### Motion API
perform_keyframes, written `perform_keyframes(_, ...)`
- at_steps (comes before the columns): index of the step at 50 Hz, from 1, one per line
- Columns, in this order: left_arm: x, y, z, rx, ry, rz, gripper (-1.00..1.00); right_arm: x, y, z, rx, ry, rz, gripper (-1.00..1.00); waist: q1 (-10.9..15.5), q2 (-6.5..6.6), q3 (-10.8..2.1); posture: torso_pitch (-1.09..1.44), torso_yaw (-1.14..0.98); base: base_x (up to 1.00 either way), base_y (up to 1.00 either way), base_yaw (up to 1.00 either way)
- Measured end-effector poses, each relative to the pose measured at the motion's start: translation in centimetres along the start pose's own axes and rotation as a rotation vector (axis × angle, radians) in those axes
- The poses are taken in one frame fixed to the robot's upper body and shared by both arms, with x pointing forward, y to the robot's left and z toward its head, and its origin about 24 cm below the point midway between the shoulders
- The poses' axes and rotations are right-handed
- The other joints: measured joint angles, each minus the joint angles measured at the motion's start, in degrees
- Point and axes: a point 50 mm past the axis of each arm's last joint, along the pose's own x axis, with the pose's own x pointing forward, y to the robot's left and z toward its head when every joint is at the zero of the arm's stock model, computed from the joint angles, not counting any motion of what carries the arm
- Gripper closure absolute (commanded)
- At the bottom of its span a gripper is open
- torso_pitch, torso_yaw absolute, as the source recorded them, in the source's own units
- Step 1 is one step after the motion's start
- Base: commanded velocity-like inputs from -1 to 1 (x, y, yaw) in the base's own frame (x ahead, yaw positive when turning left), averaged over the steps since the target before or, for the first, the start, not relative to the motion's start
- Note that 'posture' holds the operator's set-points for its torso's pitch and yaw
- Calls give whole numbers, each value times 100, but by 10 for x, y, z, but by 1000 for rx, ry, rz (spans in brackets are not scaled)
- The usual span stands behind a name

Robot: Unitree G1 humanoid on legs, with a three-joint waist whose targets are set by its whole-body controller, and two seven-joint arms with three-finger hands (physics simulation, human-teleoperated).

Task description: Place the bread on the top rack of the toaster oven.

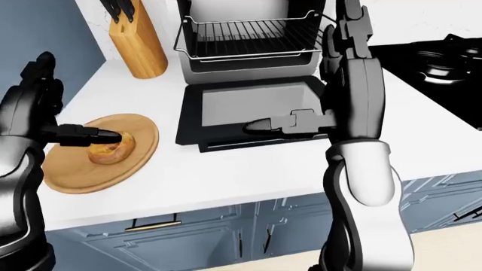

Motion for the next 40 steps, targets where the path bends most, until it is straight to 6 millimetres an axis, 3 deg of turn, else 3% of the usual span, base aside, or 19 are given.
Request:
perform_keyframes(12, 4, 3, -27, 60, 105, 31, -100, -4, -1, -3, 1, 13, -2, -100, -9, -5, -13, 0, 0, 0, 0, 0)
perform_keyframes(40, -3, -9, -31, 97, 130, -57, -100, -3, 0, -10, 4, 28, 0, -100, -12, -11, -47, 0, 0, 0, 0, 0)
